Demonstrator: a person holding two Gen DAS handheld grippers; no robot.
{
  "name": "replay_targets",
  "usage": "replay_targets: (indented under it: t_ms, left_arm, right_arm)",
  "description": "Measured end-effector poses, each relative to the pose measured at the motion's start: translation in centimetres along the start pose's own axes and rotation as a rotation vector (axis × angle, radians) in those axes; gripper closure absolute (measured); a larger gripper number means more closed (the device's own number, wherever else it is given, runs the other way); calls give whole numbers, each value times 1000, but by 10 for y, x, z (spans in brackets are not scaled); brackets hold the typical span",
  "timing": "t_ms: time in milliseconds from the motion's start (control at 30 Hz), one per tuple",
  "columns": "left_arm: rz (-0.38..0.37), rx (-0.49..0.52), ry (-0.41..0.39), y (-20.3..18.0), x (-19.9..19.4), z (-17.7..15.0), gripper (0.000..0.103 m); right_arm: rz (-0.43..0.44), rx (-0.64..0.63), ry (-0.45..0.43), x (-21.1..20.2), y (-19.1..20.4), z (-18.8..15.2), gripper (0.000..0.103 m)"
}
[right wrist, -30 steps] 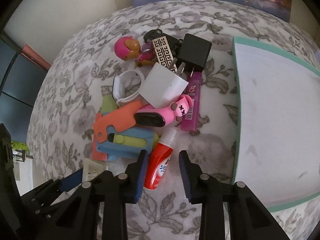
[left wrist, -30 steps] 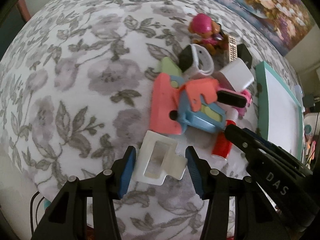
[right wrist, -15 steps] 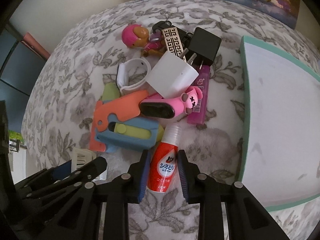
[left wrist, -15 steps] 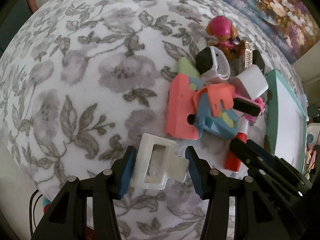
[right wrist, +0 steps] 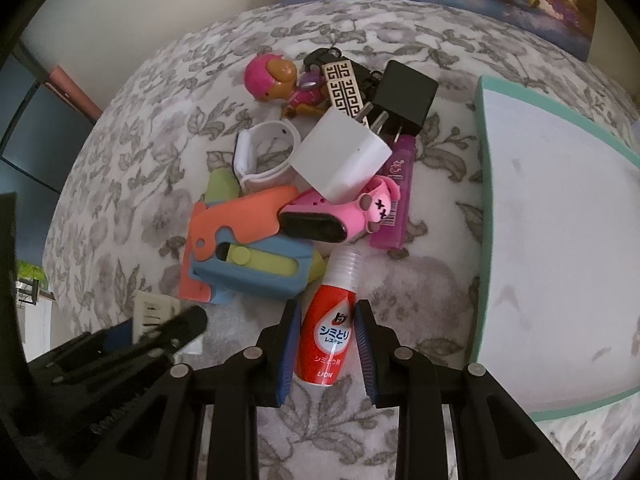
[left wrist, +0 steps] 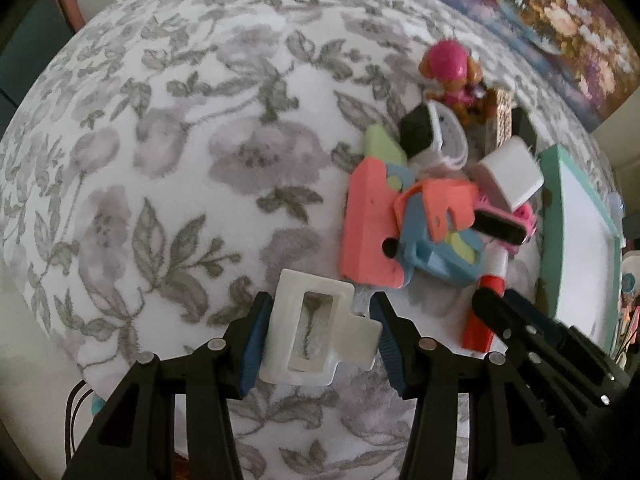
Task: Organize rigid objects
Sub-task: 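Carry the white clip and red bottle over the teal-rimmed tray with both grippers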
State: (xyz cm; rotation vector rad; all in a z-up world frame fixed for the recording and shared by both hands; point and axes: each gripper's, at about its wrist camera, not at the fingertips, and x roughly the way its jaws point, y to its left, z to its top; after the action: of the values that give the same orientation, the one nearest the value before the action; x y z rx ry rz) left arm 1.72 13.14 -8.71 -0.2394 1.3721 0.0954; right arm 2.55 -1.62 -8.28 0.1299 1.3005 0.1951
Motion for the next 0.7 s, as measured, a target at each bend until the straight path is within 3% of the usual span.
replay_targets:
  t_ms: [400, 700]
  left_arm:
    - [-16, -5, -157, -6, -47, 4, 51]
    - [-18, 2, -217, -10, -72, -2, 51]
  right_arm:
    - [77, 63, -69, -34, -16, -1, 75]
    - [104, 95, -134, -57, -28, 1, 75]
